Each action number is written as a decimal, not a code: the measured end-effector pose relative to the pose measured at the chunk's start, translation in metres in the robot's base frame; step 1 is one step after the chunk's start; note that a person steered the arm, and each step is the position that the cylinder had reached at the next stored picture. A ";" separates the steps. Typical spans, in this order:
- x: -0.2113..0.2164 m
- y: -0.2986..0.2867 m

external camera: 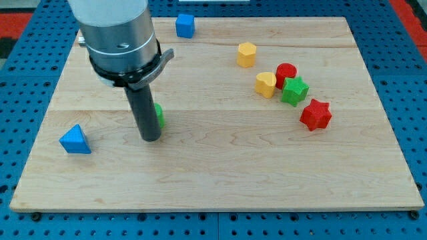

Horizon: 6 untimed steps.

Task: Move the green circle closer to the blue triangle

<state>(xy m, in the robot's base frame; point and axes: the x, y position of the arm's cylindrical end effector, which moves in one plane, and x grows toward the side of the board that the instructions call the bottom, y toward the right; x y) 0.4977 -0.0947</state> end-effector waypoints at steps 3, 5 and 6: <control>-0.023 -0.030; -0.059 -0.066; -0.084 -0.102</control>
